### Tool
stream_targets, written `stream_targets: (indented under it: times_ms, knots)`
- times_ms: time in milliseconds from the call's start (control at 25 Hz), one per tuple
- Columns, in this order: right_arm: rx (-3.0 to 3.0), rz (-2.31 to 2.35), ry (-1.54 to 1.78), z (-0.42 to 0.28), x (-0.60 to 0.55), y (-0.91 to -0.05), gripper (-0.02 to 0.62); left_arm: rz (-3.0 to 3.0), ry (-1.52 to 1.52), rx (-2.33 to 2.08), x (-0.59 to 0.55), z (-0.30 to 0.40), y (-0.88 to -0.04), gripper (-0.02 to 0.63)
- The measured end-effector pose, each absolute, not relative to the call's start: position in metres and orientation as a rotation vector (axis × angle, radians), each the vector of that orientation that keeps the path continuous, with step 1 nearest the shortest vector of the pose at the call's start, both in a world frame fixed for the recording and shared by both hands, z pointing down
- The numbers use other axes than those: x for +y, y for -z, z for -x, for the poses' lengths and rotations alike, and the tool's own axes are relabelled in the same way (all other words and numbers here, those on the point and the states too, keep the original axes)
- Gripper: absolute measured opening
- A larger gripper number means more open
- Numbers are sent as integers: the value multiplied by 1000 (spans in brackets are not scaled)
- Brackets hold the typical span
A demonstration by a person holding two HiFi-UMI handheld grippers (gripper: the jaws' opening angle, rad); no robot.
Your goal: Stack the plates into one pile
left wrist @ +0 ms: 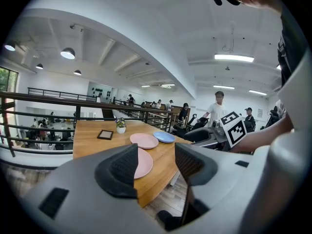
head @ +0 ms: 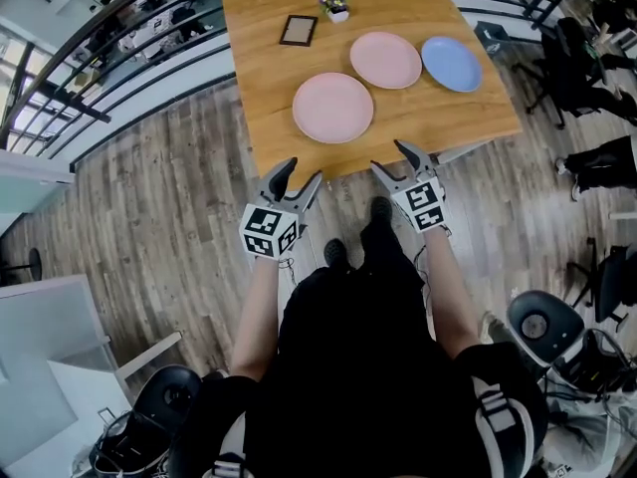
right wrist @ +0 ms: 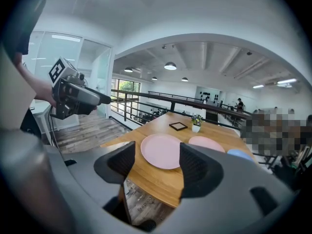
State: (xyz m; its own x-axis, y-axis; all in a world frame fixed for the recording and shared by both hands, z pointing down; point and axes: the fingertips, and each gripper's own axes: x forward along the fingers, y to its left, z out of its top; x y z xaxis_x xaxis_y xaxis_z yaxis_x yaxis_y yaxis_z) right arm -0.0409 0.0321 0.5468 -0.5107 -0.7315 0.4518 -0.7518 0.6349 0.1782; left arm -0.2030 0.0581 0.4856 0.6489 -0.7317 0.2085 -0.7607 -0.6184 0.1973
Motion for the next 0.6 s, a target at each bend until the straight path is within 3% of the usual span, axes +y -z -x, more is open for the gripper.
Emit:
stream_targets:
  times_ms: [600]
  knots:
    - [-2362,-1044,-72,55,-10,-566,295,-2537,-196,-1237,15,203,-501,242]
